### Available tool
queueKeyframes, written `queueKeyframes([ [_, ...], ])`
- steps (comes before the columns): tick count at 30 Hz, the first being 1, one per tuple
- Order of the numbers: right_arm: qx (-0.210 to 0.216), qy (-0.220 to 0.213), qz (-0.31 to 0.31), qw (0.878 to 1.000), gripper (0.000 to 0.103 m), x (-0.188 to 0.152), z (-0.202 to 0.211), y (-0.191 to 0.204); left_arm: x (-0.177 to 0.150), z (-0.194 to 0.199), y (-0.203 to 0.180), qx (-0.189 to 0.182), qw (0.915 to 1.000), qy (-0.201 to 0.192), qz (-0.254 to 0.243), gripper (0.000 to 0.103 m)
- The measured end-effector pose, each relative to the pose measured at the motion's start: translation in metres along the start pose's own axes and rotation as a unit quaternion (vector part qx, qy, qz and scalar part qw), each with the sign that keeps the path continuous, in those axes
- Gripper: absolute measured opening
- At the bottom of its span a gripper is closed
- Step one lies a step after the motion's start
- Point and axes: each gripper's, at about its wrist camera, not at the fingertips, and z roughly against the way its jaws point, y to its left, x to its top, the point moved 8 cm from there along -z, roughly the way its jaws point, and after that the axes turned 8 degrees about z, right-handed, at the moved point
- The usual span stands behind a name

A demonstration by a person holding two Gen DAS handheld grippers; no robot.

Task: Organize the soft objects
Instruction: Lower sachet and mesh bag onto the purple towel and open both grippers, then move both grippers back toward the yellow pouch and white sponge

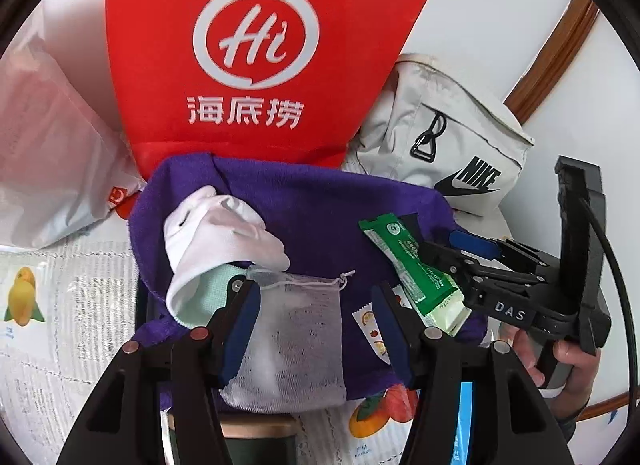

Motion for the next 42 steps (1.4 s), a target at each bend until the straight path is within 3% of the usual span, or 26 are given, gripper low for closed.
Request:
queueKeyframes([
  [7,0.005,-0.02,-0.002,1.0,0.06,-0.009,0.037,0.015,-0.001,0.023,-0.006,0.024,0.9994,-0.02,-0.012,0.056],
  [17,0.017,-0.043,0.024,0.999,0.06,-0.059,0.109,0.061,-0.025,0.084,-0.032,0.03,0.9976,-0.048,-0.04,0.056],
  [27,0.025,-0.04,0.032,0.998,0.06,-0.134,0.139,0.098,-0.12,0.128,-0.022,0.036,0.9986,-0.027,-0.028,0.057],
  [38,0.038,-0.037,0.008,0.999,0.06,-0.213,0.155,0.11,-0.238,0.107,0.009,0.071,0.9964,0.028,0.038,0.057],
  [42,0.042,-0.029,0.002,0.999,0.06,-0.234,0.153,0.111,-0.266,0.097,0.014,0.059,0.9951,0.046,0.065,0.057],
])
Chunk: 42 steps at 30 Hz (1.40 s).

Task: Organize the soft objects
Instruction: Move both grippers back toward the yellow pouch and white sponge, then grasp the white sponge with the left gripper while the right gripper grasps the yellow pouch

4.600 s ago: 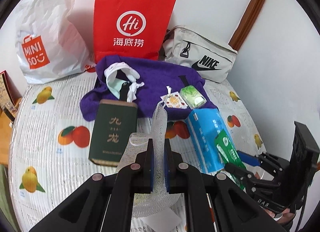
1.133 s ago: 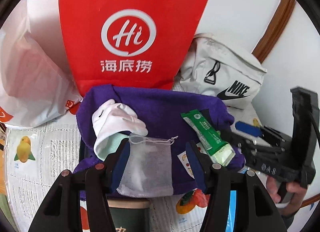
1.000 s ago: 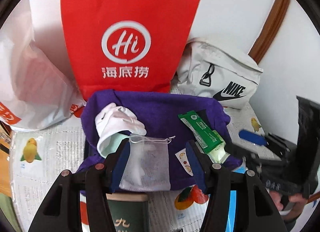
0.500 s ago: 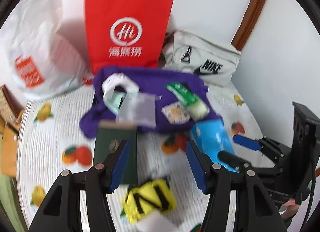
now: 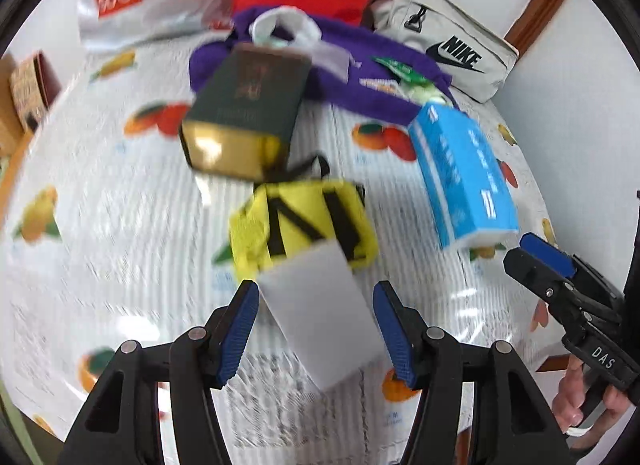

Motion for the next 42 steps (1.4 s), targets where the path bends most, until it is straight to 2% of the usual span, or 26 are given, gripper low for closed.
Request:
queueKeyframes([
  [3,0.001,0.003,0.001,1.0,0.06,-0.013,0.0,0.001,-0.01,-0.005,-0.002,-0.006,1.0,0.005,0.002,0.058],
  [11,0.008,0.005,-0.01,1.0,0.06,-0.036,-0.001,0.0,-0.016,-0.029,-0.009,0.035,0.9993,0.014,-0.006,0.065],
  [14,0.011,0.009,-0.008,1.0,0.06,-0.041,-0.003,0.002,-0.016,-0.035,-0.01,0.017,0.9996,0.019,0.007,0.065],
  [17,0.013,0.012,-0.006,1.0,0.06,-0.045,-0.006,0.003,-0.016,-0.036,-0.007,0.034,0.9993,0.014,0.007,0.062],
  [18,0.013,0.013,-0.005,1.0,0.06,-0.046,-0.007,0.004,-0.016,-0.036,-0.006,0.037,0.9992,0.011,0.004,0.059],
  [21,0.014,0.014,-0.01,1.0,0.06,-0.046,-0.01,0.003,-0.016,-0.034,-0.007,0.018,0.9998,0.012,0.004,0.044],
  [24,0.015,0.018,-0.011,1.0,0.06,-0.046,-0.014,0.004,-0.017,-0.029,-0.008,0.006,0.9999,0.007,-0.006,0.036],
  [32,0.015,0.021,-0.007,1.0,0.06,-0.043,-0.02,0.011,-0.016,-0.007,0.001,-0.009,0.9997,-0.019,-0.011,0.034],
  [37,0.021,0.013,0.006,1.0,0.06,-0.035,-0.023,0.02,-0.005,0.006,0.027,0.018,0.9988,-0.046,0.001,0.034],
  [42,0.028,0.012,0.027,0.999,0.06,-0.026,-0.033,0.036,0.007,0.014,0.066,0.05,0.996,-0.066,0.034,0.034],
])
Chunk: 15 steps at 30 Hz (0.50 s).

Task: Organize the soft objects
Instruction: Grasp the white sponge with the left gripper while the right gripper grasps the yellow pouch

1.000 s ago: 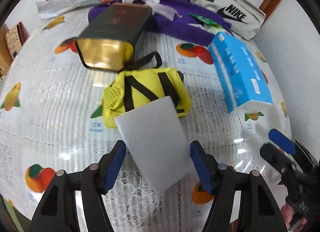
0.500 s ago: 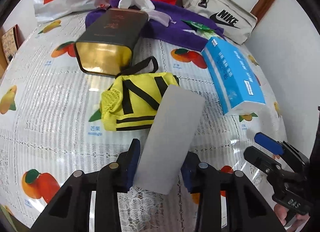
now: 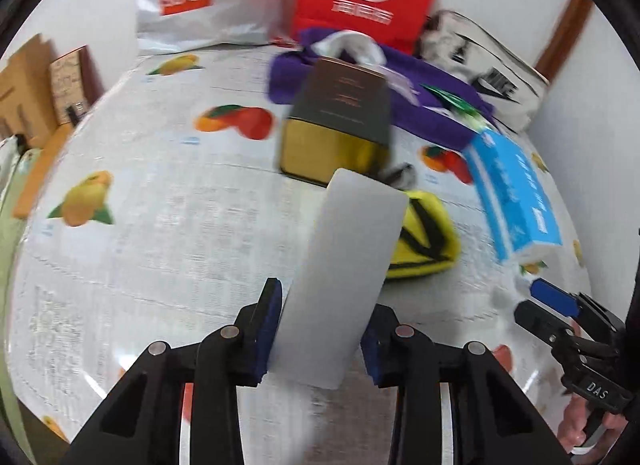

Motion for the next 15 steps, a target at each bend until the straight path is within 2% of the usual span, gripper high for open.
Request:
queueKeyframes([
  [6,0.007,0.002,0.006,1.0,0.06,0.019,-0.026,0.016,0.007,-0.005,0.028,0.007,0.9997,0.003,0.023,0.034],
  [10,0.005,0.0,0.011,1.0,0.06,0.033,-0.04,0.023,0.007,-0.009,0.032,-0.001,0.9997,0.007,0.023,0.034],
  [15,-0.036,-0.001,0.019,0.999,0.059,0.051,-0.058,0.019,0.006,-0.014,0.034,-0.014,0.9995,0.017,0.023,0.035],
])
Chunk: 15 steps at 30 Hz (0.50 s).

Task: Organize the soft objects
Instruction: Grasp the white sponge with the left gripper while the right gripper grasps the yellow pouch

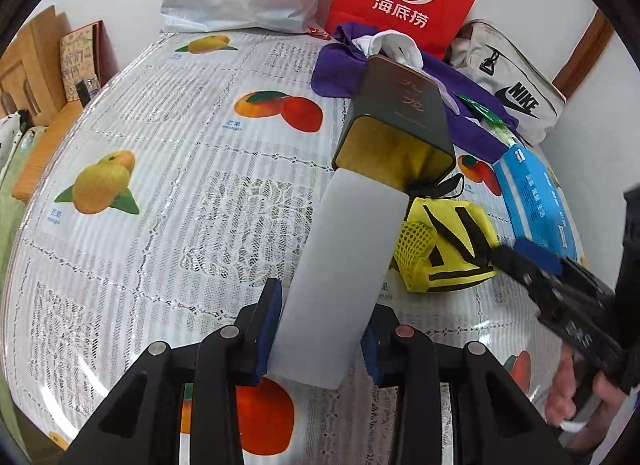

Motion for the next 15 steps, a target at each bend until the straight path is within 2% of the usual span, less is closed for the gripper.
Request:
queueKeyframes([
  [6,0.002,0.003,0.001,1.0,0.058,0.014,-0.014,0.008,0.001,-0.007,-0.003,-0.013,0.9999,0.009,-0.003,0.035],
  [8,0.006,0.016,0.003,1.0,0.049,0.015,-0.023,0.012,0.003,-0.007,-0.004,-0.018,0.9998,0.01,-0.003,0.035],
  [11,0.013,0.032,-0.007,0.999,0.042,0.01,-0.034,0.012,0.005,-0.008,-0.003,-0.024,0.9996,0.012,0.0,0.035],
  [12,0.014,0.028,-0.014,0.999,0.039,0.009,-0.034,0.011,0.006,-0.008,-0.002,-0.025,0.9996,0.013,0.001,0.034],
  [13,0.011,0.022,-0.021,0.999,0.031,0.009,-0.032,0.009,0.005,-0.009,-0.002,-0.026,0.9995,0.015,0.002,0.034],
  [15,0.014,0.018,-0.02,1.0,0.028,0.008,-0.03,0.007,0.005,-0.011,0.0,-0.028,0.9994,0.019,0.003,0.034],
])
